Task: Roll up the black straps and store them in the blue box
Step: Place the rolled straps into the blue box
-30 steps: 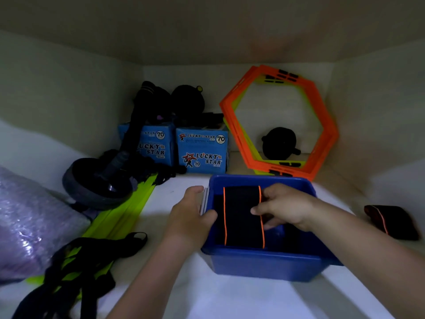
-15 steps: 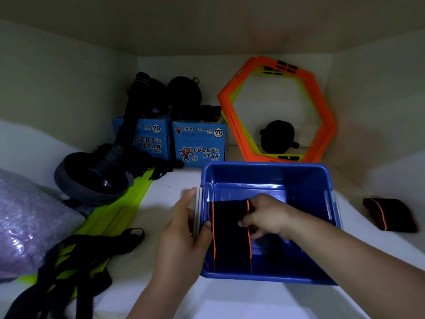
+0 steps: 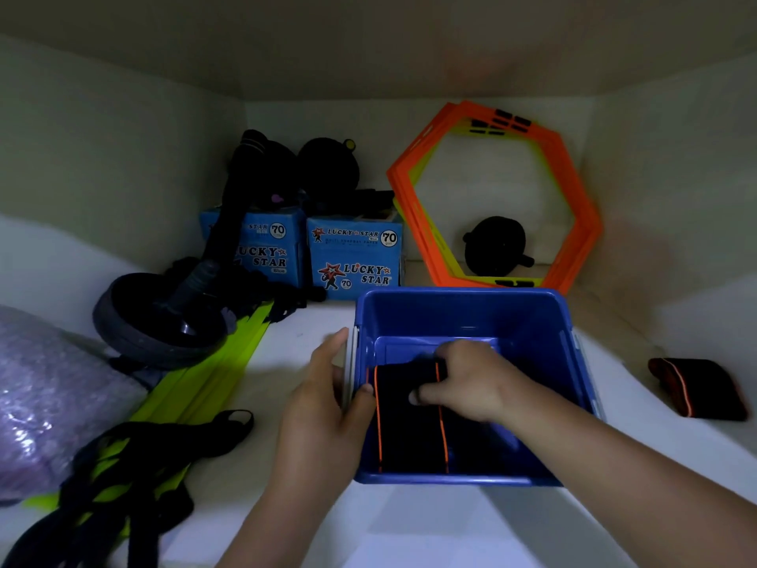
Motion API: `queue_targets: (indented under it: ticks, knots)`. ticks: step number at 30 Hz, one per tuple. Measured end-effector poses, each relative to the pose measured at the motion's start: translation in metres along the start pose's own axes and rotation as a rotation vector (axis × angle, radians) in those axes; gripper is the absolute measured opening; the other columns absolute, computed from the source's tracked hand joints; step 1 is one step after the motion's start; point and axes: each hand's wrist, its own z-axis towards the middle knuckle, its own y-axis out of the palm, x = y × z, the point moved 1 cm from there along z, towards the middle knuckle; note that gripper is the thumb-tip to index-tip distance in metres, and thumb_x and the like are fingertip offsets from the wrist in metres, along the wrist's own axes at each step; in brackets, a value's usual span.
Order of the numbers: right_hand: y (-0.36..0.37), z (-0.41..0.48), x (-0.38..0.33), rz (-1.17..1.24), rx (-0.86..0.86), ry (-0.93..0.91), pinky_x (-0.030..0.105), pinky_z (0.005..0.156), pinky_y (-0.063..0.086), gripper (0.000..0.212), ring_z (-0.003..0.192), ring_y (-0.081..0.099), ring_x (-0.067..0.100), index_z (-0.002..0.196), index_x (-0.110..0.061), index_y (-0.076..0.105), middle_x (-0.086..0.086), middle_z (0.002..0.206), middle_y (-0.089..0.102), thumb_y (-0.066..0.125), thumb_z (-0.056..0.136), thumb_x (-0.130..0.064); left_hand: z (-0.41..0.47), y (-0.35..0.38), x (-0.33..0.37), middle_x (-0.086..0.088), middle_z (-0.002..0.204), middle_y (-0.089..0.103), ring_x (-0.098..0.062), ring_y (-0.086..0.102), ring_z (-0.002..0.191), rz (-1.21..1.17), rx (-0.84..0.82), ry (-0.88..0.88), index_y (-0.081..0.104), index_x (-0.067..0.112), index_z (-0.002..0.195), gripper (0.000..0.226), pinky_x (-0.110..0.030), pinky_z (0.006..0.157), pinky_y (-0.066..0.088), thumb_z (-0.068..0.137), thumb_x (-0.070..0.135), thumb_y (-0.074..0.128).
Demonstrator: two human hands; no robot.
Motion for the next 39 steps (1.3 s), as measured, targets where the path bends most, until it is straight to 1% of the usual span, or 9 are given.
queue_targets:
  ticks: [2,4,7,12,17,24,31,35,39]
  knots:
    - [-0.012,-0.001,-0.001,-0.033,0.042,0.006,0.034,0.080,0.055,0.056,0.098,0.067,0.024,0.108,-0.016,0.069,0.005,0.104,0.070,0.082,0.069,-0.054,0.007,0.000,0.001,0.007,0.075,0.066,-0.008,0.061,0.065,-0.023,-0.022,-0.039,0.042,0.040,0.141,0.059,-0.027,0.055,0.045,0.090,0.018,0.063]
    - [-0.020,-0.001,0.000,-0.055,0.051,0.005,0.036,0.078,0.053,0.060,0.096,0.066,0.027,0.106,-0.011,0.069,0.005,0.099,0.068,0.081,0.069,-0.057,0.014,-0.002,0.003,0.011,0.078,0.066,-0.005,0.062,0.067,-0.043,-0.039,-0.079,0.045,0.040,0.138,0.056,-0.027,0.059,0.046,0.090,0.016,0.062]
    - [-0.031,-0.003,0.003,-0.061,0.042,-0.017,0.032,0.082,0.052,0.068,0.102,0.067,0.025,0.122,-0.011,0.067,0.007,0.109,0.072,0.079,0.072,-0.056,0.024,-0.003,0.006,0.012,0.077,0.064,-0.004,0.061,0.069,-0.028,-0.068,-0.118,0.047,0.037,0.138,0.055,-0.025,0.059,0.043,0.091,0.012,0.062]
    - [-0.046,-0.007,0.013,0.025,-0.014,-0.046,0.046,0.078,0.062,0.048,0.070,0.076,0.025,0.104,-0.007,0.073,0.009,0.078,0.078,0.081,0.077,-0.045,0.042,-0.004,0.009,0.009,0.063,0.061,-0.009,0.062,0.065,0.107,-0.127,-0.152,0.052,0.027,0.136,0.050,-0.025,0.054,0.040,0.088,0.015,0.061]
    - [-0.054,-0.010,0.025,0.050,-0.007,-0.046,0.048,0.078,0.062,0.038,0.071,0.077,0.021,0.101,-0.012,0.074,0.010,0.078,0.079,0.080,0.079,-0.042,0.051,-0.005,0.009,0.004,0.073,0.071,-0.014,0.067,0.077,0.150,-0.174,-0.211,0.056,0.026,0.132,0.048,-0.034,0.070,0.054,0.085,0.018,0.059]
    - [-0.051,-0.012,0.032,0.038,-0.001,-0.074,0.046,0.080,0.062,0.043,0.075,0.076,0.017,0.107,-0.022,0.073,0.003,0.078,0.079,0.078,0.076,-0.051,0.057,-0.006,0.010,0.006,0.087,0.068,-0.016,0.066,0.083,0.193,-0.224,-0.300,0.057,0.031,0.123,0.038,-0.039,0.079,0.057,0.085,0.025,0.059]
    - [-0.050,-0.021,0.033,0.044,0.057,-0.134,0.033,0.082,0.059,0.042,0.080,0.071,0.006,0.113,-0.026,0.072,-0.008,0.085,0.076,0.076,0.080,-0.051,0.061,-0.013,0.015,0.002,0.100,0.071,-0.018,0.066,0.092,0.264,-0.278,-0.349,0.057,0.034,0.116,0.035,-0.042,0.087,0.055,0.083,0.044,0.062]
    - [-0.061,-0.029,0.037,0.094,0.171,-0.154,0.023,0.079,0.054,0.035,0.083,0.068,0.000,0.112,-0.028,0.072,-0.009,0.092,0.074,0.077,0.082,-0.045,0.064,-0.012,0.027,-0.007,0.134,0.059,-0.031,0.050,0.124,0.613,-0.177,-0.162,0.054,0.025,0.138,0.065,-0.041,0.101,0.046,0.083,0.060,0.058]
    - [-0.074,-0.041,0.046,0.121,0.338,-0.163,0.015,0.074,0.050,0.026,0.084,0.066,-0.003,0.104,-0.028,0.072,-0.012,0.091,0.072,0.077,0.083,-0.042,0.062,0.009,0.068,-0.004,0.132,0.057,-0.029,0.045,0.121,0.644,-0.179,0.062,0.053,0.024,0.140,0.064,-0.036,0.098,0.041,0.088,0.061,0.055]
